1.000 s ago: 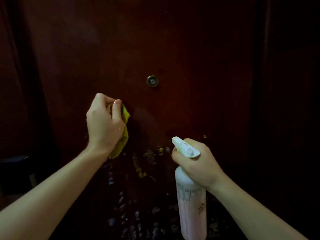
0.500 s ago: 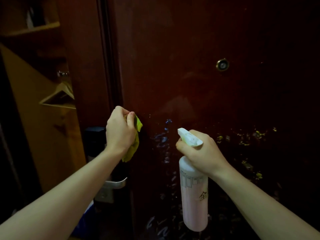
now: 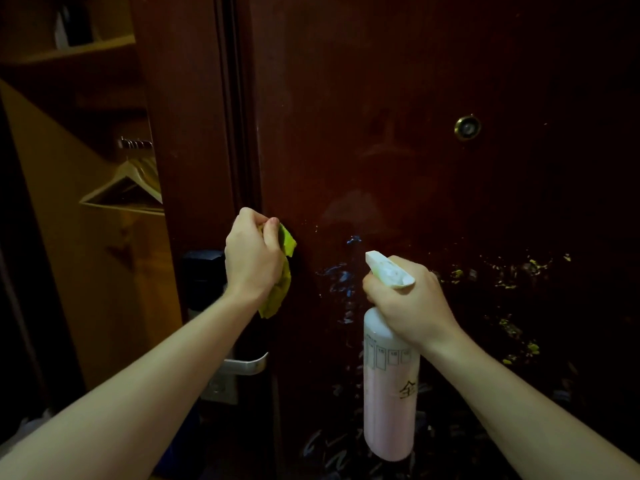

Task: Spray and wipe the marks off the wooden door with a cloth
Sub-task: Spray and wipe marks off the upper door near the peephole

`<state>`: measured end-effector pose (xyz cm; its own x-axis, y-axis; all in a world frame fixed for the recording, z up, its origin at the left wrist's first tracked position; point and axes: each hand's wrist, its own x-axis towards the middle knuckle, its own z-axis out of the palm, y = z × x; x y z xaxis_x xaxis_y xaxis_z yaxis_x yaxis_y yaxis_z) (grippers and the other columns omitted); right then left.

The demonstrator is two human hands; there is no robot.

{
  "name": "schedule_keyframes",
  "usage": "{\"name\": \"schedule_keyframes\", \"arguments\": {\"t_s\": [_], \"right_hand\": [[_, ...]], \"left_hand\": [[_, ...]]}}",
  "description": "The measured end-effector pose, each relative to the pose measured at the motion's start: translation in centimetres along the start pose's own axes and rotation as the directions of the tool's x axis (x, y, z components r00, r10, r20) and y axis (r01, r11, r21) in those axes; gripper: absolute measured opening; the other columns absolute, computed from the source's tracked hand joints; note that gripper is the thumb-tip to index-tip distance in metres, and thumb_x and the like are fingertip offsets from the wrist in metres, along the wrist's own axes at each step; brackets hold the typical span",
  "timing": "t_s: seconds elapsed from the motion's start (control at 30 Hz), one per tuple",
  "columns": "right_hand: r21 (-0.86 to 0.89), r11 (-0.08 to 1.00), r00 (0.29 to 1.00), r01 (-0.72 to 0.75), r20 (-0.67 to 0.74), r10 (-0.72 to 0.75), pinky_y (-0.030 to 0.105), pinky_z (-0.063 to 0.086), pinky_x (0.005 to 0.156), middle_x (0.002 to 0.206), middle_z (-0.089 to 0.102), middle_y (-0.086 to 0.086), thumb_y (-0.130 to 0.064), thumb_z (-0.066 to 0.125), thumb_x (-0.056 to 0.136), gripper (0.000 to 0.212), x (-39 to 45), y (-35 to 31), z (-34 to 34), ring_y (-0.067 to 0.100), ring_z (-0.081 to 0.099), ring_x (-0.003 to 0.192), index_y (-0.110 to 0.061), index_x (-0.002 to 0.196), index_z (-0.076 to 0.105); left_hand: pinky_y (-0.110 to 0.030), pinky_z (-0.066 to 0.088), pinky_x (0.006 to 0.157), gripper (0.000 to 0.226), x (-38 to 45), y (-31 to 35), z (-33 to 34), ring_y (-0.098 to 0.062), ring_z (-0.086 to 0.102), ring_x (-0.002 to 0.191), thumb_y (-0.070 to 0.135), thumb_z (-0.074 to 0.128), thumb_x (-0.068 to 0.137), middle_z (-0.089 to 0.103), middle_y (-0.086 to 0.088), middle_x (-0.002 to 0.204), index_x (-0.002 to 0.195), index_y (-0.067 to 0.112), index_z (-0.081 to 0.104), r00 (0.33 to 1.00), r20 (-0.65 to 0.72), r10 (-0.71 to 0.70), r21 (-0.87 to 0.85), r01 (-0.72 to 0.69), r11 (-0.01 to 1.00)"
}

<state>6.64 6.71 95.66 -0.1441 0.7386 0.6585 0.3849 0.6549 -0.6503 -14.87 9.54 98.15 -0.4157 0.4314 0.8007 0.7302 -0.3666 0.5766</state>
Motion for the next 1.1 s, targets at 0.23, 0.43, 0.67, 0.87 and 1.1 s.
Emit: {"name": "schedule_keyframes", "arguments": {"t_s": [0.23, 0.43, 0.67, 0.87, 1.1], "right_hand": [[-0.047, 0.999, 1.000, -0.007, -0.013, 0.006, 0.020, 0.032, 0.044, 0.050, 0.040, -0.009, -0.018, 0.060, 0.081, 0.034, -0.4, 0.3, -0.1, 0.005, 0.036, 0.046, -0.014, 0.055, 0.039], [-0.016, 1.000, 0.998, -0.016, -0.059, 0.015, 0.022, 0.033, 0.046, 0.050, 0.039, -0.009, -0.017, 0.061, 0.082, 0.033, -0.3, 0.7, -0.2, 0.004, 0.037, 0.047, -0.011, 0.057, 0.039], [-0.028, 0.999, 0.998, -0.040, -0.056, 0.038, 0.035, 0.035, 0.050, 0.051, 0.041, -0.007, -0.028, 0.054, 0.074, 0.027, -0.3, 1.2, 0.1, 0.006, 0.038, 0.048, -0.013, 0.056, 0.041], [-0.063, 0.996, 0.997, -0.056, -0.049, 0.053, 0.035, 0.032, 0.049, 0.049, 0.038, -0.006, -0.014, 0.060, 0.079, 0.037, -0.2, 1.7, 0.0, 0.009, 0.036, 0.047, -0.015, 0.051, 0.036], [-0.070, 0.997, 0.999, -0.028, 0.019, 0.029, 0.028, 0.039, 0.050, 0.054, 0.049, -0.004, -0.031, 0.059, 0.077, 0.026, -0.4, 1.2, 0.4, 0.005, 0.045, 0.050, -0.020, 0.056, 0.046]], "left_hand": [[-0.023, 0.041, 0.062, 0.014, 1.0, 1.1, 0.9, -0.003, 0.048, 0.068, 0.021, 0.049, 0.098, 0.049, 0.007, 0.079, 0.085, 0.016, 0.048, 0.992, -0.080, 0.095, -0.023, -0.097, 0.995], [-0.032, 0.041, 0.058, 0.016, 1.8, 2.7, 3.6, -0.017, 0.051, 0.070, 0.021, 0.051, 0.096, 0.053, -0.002, 0.082, 0.084, 0.010, 0.051, 0.914, -0.149, 0.378, 0.131, -0.361, 0.923], [-0.038, 0.027, 0.055, 0.022, -5.2, -1.8, 7.1, -0.025, 0.038, 0.059, 0.011, 0.055, 0.094, 0.046, -0.007, 0.067, 0.077, 0.013, 0.041, 0.617, 0.064, 0.784, 0.319, -0.757, 0.570], [-0.039, 0.038, 0.048, 0.023, -5.6, -2.4, 5.4, -0.026, 0.044, 0.055, 0.011, 0.049, 0.094, 0.048, -0.007, 0.066, 0.071, 0.009, 0.049, 0.666, 0.158, 0.729, 0.252, -0.741, 0.622], [-0.038, 0.046, 0.052, 0.020, 1.5, 1.8, 2.5, -0.019, 0.053, 0.066, 0.019, 0.046, 0.097, 0.055, -0.006, 0.080, 0.085, 0.005, 0.052, 0.871, -0.067, 0.486, 0.136, -0.475, 0.870]]}}
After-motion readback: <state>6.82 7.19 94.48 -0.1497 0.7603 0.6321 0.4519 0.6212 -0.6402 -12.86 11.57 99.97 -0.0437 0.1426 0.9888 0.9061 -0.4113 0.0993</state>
